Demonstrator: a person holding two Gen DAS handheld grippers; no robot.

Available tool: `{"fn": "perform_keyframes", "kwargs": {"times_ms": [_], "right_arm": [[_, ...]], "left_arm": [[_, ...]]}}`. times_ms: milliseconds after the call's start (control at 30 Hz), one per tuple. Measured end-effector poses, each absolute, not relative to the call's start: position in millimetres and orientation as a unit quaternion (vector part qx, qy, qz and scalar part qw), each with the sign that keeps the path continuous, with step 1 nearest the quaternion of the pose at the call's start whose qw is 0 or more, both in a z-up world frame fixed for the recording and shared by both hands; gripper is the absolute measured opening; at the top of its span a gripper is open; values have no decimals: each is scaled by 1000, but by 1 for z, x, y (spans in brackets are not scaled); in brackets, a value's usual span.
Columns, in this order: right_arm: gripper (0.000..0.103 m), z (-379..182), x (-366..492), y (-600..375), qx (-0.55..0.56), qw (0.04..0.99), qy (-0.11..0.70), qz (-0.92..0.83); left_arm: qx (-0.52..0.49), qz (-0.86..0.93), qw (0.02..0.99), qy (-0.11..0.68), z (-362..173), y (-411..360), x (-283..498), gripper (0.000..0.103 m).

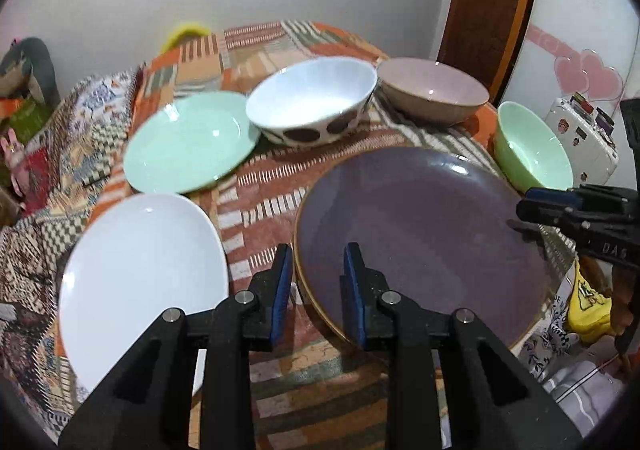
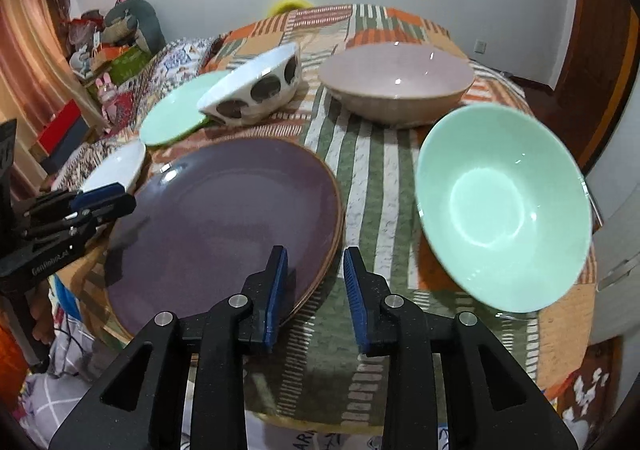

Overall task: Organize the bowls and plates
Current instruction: 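Carry the purple plate beside the pink bowl, lower it, open left tool, then move the left tool to the large white plate and grasp its rim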

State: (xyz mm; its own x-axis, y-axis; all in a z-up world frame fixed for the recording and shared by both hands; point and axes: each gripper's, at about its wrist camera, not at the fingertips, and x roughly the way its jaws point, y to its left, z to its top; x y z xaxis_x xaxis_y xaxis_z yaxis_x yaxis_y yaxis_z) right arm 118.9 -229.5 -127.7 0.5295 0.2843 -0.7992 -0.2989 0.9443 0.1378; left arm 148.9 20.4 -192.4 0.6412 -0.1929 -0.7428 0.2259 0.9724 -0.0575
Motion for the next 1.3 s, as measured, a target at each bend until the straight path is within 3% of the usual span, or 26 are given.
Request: {"fn": "perform_keyframes", "kwargs": {"times_ms": [200, 300, 400, 467, 567, 667, 900, 1033, 1300], "right_arm": [[27, -104, 114, -233, 2, 887, 429, 173], [28, -91, 114, -223, 0, 891, 413, 189], [38, -78, 114, -208, -9, 897, 392, 206], [48, -71, 114, -196, -14, 901, 374, 220], [55, -61, 114, -176, -23, 904, 351, 244], [60, -58, 115, -156, -27, 901, 341, 267], [60, -65, 126, -109, -27, 885, 349, 306], [60, -75, 136, -84, -16, 872, 363, 327], [60, -102, 139, -38, -46, 854, 399, 331]], "left_arm": [[7, -115, 912, 393, -173, 31, 141, 28], [-9, -106, 917, 385, -160, 45, 138, 35], [-18, -84, 926, 367, -146, 61, 134, 52], [-24, -76, 929, 361, -139, 72, 132, 53], [-32, -51, 935, 350, -125, 95, 127, 55], [-33, -22, 941, 335, -116, 116, 121, 64], [-25, 22, 942, 333, -115, 154, 112, 71], [-40, 35, 937, 346, -130, 178, 113, 82], [-71, 54, 918, 385, -172, 221, 126, 84]]}}
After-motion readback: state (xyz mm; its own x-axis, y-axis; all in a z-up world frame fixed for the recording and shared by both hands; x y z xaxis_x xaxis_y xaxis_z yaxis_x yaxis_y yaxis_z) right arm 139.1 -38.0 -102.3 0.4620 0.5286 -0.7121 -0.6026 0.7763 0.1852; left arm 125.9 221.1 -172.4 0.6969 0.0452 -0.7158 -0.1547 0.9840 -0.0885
